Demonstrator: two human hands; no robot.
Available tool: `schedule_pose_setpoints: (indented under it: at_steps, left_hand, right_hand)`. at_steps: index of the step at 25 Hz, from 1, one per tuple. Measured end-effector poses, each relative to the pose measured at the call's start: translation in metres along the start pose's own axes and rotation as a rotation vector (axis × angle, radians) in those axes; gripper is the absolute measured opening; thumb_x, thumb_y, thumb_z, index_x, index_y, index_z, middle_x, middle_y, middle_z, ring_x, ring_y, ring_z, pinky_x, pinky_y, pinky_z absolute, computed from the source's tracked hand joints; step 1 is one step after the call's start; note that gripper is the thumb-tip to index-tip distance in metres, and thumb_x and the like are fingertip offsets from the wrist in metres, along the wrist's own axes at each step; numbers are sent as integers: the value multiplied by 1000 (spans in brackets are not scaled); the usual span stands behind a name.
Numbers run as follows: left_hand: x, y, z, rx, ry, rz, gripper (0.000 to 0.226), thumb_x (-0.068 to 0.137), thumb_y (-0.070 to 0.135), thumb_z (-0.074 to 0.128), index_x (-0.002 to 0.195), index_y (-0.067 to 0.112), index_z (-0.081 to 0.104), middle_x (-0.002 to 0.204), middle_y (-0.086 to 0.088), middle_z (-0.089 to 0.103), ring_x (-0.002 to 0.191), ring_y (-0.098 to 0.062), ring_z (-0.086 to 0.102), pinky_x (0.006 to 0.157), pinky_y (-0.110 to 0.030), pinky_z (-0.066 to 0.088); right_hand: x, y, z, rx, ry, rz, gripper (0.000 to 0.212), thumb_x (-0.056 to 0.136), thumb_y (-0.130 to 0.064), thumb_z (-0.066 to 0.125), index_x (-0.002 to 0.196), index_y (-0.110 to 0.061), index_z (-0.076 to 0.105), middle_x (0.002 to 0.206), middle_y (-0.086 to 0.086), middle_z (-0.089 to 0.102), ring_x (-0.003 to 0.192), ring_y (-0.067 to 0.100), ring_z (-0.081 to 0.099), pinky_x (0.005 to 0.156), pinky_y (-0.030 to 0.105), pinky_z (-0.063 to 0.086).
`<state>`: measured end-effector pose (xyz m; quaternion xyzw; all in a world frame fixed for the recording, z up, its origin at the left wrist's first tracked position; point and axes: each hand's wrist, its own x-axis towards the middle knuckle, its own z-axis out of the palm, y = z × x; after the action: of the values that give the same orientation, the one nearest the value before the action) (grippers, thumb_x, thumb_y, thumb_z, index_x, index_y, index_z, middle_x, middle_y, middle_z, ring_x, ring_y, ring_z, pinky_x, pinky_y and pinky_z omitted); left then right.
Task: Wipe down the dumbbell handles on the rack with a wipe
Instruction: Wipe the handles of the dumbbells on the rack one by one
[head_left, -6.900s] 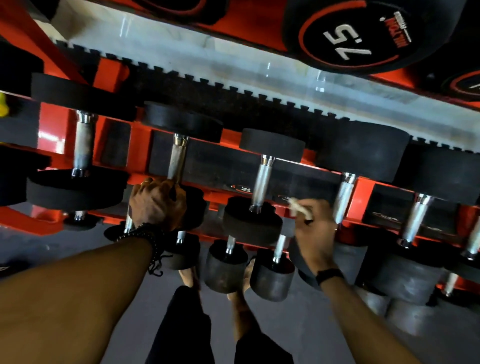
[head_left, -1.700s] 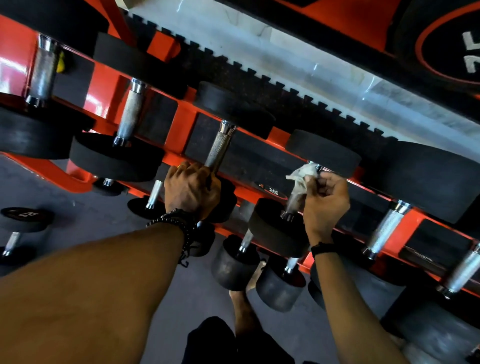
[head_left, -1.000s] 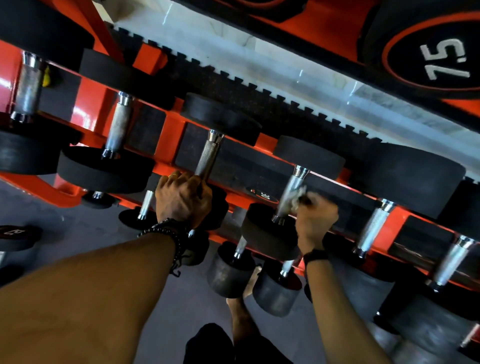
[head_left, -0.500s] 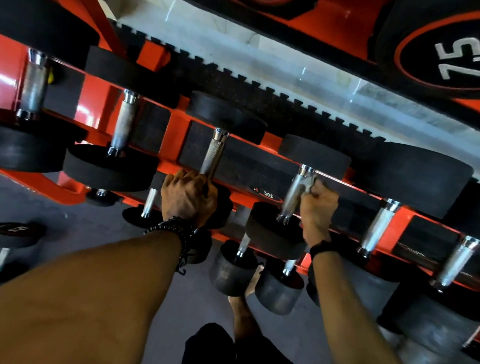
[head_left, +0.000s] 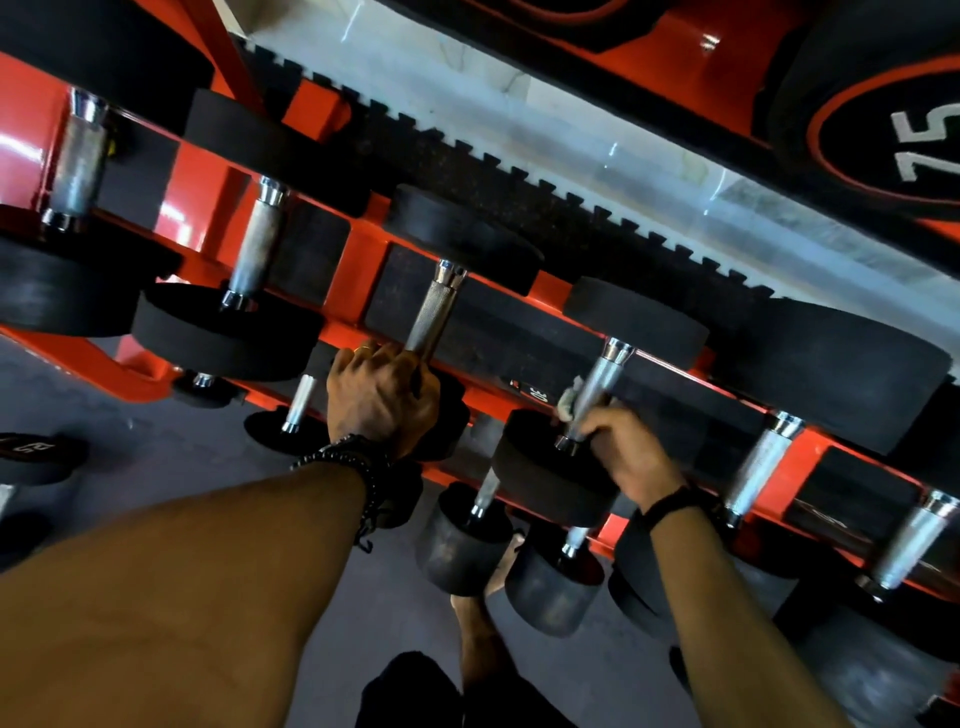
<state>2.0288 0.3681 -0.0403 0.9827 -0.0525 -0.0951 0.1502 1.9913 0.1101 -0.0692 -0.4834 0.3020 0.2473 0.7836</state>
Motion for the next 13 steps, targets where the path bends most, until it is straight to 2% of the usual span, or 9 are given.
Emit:
schedule_pose_setpoints:
  at_steps: [2,4,7,9,11,13]
  left_hand:
    - [1,0,1,-4,3,3,30,79,33,48,63,12,62,67,-7,63,69,-35,58,72,-41,48]
    - [2,0,2,1,9,5,29,80,33,48,64,13,62,68,-6,63,70,-35,59,73,-41,48]
    - [0,0,0,-7,0,5,33,80,34,45,64,12,63,68,-7,63,71,-35,59,73,-41,48]
    - [0,1,0,4,1,-6,33,80,34,45,63,12,63,67,-7,62,71,-35,59,72,-42,49]
    - [1,2,1,8,0,-3,32,80,33,46,62,12,62,66,-7,61,70,-35,59,71,-41,49]
    - [1,1,2,13,6,1,33,80,33,46,62,11,62,65,-8,61,68,-35,58,69,-41,47]
  right_hand:
    - [16,-26,-5,114,103,32,39,57,3,46,92,-8,58,76,7,59,70,20,58,90,31,44]
    - [23,-33,-2,118,132,42,39,63,1,46,97,-10,60,80,3,62,76,20,63,88,31,48]
    - [-6,6,-5,-284,101,84,42,55,-4,56,96,-8,66,91,5,69,92,20,67,88,29,46]
    - [-27,13,-8,-434,190,75,50,52,-12,64,100,-2,69,101,16,72,101,27,66,91,33,48]
    - [-28,2,-2,-291,292,-60,44,56,-5,59,98,1,69,100,19,70,93,23,64,84,29,47]
    - [-13,-15,14,-124,393,-186,34,55,2,54,88,-4,64,89,8,66,83,14,59,75,23,45]
